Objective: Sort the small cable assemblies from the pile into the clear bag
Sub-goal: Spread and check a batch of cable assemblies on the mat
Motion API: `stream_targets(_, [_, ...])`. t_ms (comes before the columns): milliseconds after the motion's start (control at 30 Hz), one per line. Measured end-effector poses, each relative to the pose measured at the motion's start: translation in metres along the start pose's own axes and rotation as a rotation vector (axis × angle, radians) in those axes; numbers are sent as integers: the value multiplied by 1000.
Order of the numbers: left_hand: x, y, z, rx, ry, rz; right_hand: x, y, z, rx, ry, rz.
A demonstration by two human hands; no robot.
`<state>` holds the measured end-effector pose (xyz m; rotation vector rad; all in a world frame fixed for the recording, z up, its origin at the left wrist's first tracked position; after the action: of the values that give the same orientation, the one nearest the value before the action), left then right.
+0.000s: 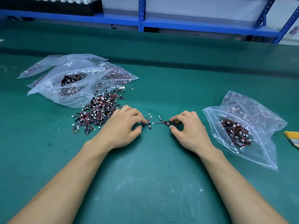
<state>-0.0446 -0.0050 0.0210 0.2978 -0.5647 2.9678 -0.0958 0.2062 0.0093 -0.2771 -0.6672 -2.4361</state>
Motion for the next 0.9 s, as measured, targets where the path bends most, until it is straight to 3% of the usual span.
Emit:
stream_targets(167, [-1,-3,6,-26,-38,-28,0,-1,1,-11,-9,-6])
stream_targets(400, [-1,-8,-3,10,39,-42,0,-2,3,-27,-19,-20])
stream_targets(733, [-2,-21,0,3,-69,-91,1,-8,8,-40,-22,-32])
stream_targets(900, [-5,-57,-22,71,33,-165,2,-9,8,-29,-1,-1])
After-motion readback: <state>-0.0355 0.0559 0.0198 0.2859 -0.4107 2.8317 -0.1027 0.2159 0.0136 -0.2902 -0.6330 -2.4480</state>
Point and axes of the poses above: each hand's wrist, its own x-axis towards the middle knuckle, its own z-axis out of the back of the hand, y = z × x, the point moved 6 cm from there along x, towards the middle knuckle, and after that the axes turned 11 degrees about z, right-handed, at the moved point
